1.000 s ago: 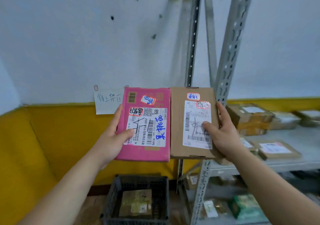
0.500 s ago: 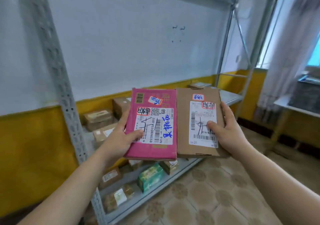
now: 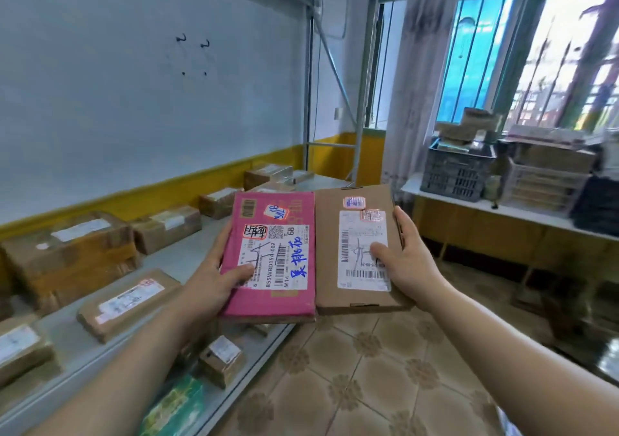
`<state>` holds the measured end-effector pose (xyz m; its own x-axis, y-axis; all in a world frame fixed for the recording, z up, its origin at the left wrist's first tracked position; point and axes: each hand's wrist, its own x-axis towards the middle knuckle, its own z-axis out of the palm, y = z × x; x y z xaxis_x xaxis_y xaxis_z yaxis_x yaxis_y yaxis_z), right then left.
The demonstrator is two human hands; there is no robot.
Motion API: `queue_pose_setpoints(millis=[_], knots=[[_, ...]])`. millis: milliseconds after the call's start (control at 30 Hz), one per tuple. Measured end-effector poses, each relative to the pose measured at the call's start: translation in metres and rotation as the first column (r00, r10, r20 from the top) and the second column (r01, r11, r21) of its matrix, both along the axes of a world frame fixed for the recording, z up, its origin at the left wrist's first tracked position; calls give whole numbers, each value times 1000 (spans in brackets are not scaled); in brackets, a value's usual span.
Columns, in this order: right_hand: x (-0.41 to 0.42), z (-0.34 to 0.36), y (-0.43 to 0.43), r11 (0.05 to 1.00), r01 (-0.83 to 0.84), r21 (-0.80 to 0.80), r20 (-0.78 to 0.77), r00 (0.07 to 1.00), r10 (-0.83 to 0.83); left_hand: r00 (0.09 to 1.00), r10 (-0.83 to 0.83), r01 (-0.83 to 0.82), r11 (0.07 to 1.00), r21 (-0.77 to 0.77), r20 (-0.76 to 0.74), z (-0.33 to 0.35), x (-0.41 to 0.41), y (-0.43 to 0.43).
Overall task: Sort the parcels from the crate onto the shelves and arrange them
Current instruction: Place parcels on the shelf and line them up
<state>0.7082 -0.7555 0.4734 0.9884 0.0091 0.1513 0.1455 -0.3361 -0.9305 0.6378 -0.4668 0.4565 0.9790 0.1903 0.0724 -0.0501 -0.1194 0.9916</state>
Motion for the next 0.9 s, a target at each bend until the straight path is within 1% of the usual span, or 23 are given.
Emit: queue_pose_setpoints(millis=[100, 300, 400, 500, 600, 700, 800, 900], knots=[[60, -3, -1, 1000, 28, -1, -6, 1000, -28, 1000, -13, 13, 1000, 24, 0, -6, 70, -3], [163, 1, -11, 998, 70, -6, -61, 996, -70, 996, -76, 76, 997, 5, -45, -5, 189, -10], [204, -6, -12, 997, 73, -19, -83, 994, -74, 996, -51, 52, 999, 11, -72, -12, 231, -9], [242, -17, -4, 999, 31, -35, -101, 994, -34, 994, -27, 31, 999, 35, -105, -20, 258, -5], [286, -27, 11, 999, -45, -28, -123, 992, 41, 989, 50, -46, 998, 33, -140, -29, 279, 7], [328, -39, 31, 988, -151, -37, -120, 982, 146, 968, 174, -176, 984, 3, -180, -40, 290, 22], [368, -50, 61, 955, -290, -67, -137, 951, 279, 924, 308, -316, 949, 3, -225, -47, 293, 37], [396, -64, 98, 905, -419, -73, -153, 901, 405, 854, 450, -461, 887, 21, -260, -56, 286, 54]])
